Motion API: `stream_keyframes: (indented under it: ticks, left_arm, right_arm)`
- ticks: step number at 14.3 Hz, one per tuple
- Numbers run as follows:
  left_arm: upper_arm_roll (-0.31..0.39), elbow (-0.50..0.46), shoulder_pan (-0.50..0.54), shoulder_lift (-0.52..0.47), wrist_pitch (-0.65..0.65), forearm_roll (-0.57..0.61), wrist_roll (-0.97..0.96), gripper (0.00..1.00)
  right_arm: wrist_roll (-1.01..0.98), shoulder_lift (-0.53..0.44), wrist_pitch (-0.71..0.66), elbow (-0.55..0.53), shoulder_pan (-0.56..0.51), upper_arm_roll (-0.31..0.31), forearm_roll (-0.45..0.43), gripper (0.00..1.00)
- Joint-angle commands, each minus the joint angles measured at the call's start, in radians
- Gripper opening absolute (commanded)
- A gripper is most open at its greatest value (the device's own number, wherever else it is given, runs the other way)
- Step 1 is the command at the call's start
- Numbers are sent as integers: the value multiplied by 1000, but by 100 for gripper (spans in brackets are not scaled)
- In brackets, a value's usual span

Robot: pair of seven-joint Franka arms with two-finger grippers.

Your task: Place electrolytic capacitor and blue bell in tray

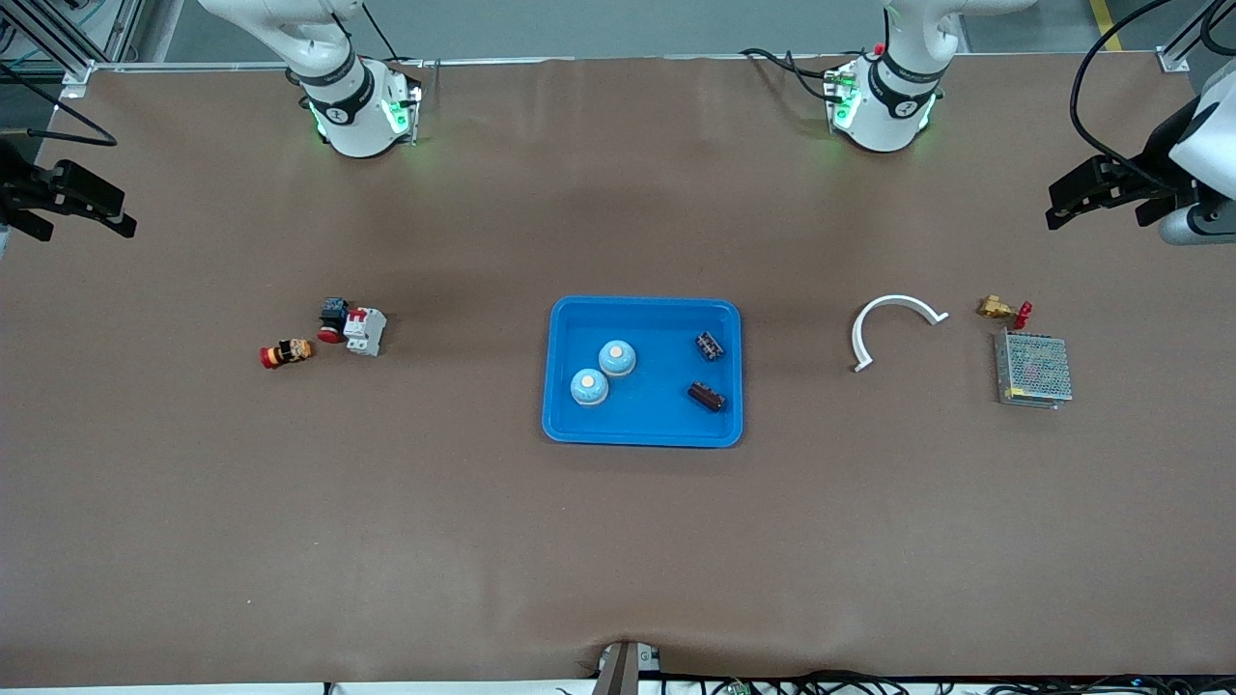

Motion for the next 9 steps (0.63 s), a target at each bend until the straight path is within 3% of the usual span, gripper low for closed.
stream_keyframes:
  ticks: [1, 9]
  left_arm:
    - [4, 13, -8, 7, 2, -5, 10, 100]
    - [4, 39, -11, 36, 0, -10, -2, 100]
  right_arm:
    - [-11, 3, -4, 10, -9, 9, -16, 100]
    - [-12, 17, 1, 9, -11, 7, -16, 100]
